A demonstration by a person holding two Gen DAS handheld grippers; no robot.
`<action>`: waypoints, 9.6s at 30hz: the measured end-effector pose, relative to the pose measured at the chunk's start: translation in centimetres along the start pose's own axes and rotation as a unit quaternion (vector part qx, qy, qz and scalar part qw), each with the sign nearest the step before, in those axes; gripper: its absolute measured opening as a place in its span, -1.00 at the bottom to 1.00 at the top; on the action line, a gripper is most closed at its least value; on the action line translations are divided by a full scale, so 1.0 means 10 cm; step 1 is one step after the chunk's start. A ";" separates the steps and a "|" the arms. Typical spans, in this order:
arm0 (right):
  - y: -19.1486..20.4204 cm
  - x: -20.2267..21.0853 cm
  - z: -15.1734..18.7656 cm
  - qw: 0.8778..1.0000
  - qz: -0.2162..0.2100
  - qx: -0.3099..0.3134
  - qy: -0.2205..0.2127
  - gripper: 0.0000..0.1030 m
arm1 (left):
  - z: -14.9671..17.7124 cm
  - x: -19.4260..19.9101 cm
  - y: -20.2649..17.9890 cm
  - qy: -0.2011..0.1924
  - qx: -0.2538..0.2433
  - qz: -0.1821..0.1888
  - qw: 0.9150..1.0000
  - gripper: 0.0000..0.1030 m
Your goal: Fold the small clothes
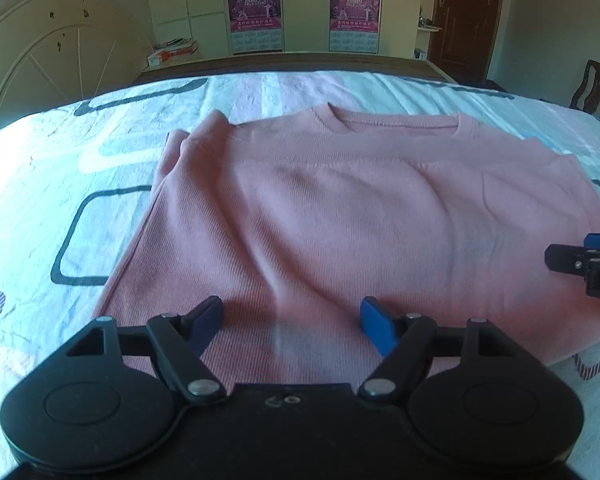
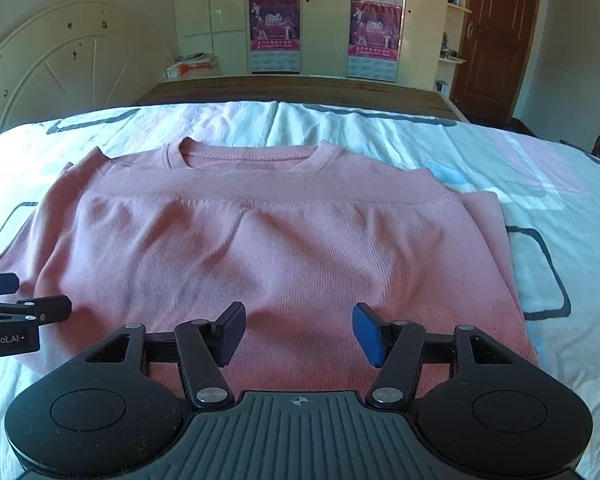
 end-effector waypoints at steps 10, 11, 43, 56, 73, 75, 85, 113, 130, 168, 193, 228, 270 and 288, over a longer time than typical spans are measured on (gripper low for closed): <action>-0.18 0.00 0.23 0.999 0.020 -0.016 0.019 0.14 | 0.10 0.03 0.19 0.010 0.027 0.006 1.000 0.51; -0.18 0.02 0.22 1.000 0.018 -0.017 0.017 0.14 | 0.11 0.05 0.20 0.011 0.029 0.007 0.999 0.50; 0.41 -0.09 -0.17 0.997 -0.059 0.034 -0.027 0.49 | 0.31 0.03 0.83 -0.009 0.315 0.125 0.941 0.50; 0.47 -0.52 -0.34 0.998 -0.053 0.040 -0.018 0.49 | 0.23 -0.21 0.98 -0.053 0.373 0.141 0.916 -0.36; 0.52 -0.68 -0.23 0.998 -0.043 0.048 -0.030 0.62 | 0.25 -0.29 1.03 -0.064 0.396 0.141 0.905 -0.65; 0.53 -0.68 -0.24 0.998 -0.040 0.048 -0.029 0.62 | 0.25 -0.29 1.03 -0.066 0.398 0.140 0.904 -0.66; 0.61 -0.71 -0.21 0.998 -0.008 0.056 -0.027 0.64 | 0.24 -0.28 1.03 -0.074 0.401 0.146 0.901 -0.70; -2.30 0.44 0.20 0.980 -0.002 -0.188 -0.062 0.67 | -0.14 -0.03 -2.95 -0.074 -0.164 0.206 0.962 -0.53; -1.68 0.23 0.06 0.975 -0.156 -0.155 0.015 -0.24 | -0.29 0.31 -1.74 -0.114 -0.048 0.105 0.987 0.26; -1.93 -0.41 -0.57 0.989 -0.055 -0.132 -0.026 -0.78 | -1.17 -0.72 -1.41 -0.045 0.107 0.154 0.981 0.10; -1.61 -0.51 -0.52 0.998 -0.006 -0.059 -0.019 -0.01 | -1.06 -0.57 -1.63 -0.055 0.041 0.077 0.995 0.51; -1.51 0.30 0.59 0.996 -0.031 -0.080 0.003 0.01 | -0.20 -0.08 -1.67 0.001 0.007 0.082 0.997 0.44; -1.74 0.00 -0.06 0.996 -0.020 -0.087 -0.022 0.46 | -0.91 -0.40 -1.80 -0.023 0.005 0.082 0.996 0.64; -1.88 -0.21 -0.21 0.993 -0.040 -0.112 -0.027 0.30 | -1.06 -0.59 -1.78 -0.024 0.043 0.120 0.992 0.52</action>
Point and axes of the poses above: each gripper's, at about its wrist camera, not at the fingertips, and x roughly against the way its jaws point, y to its left, z to its underside, the point moved 5 cm from there along -x, roughly the way its jaws point, and after that the axes turned 1 degree about y, right-handed, at the moved point
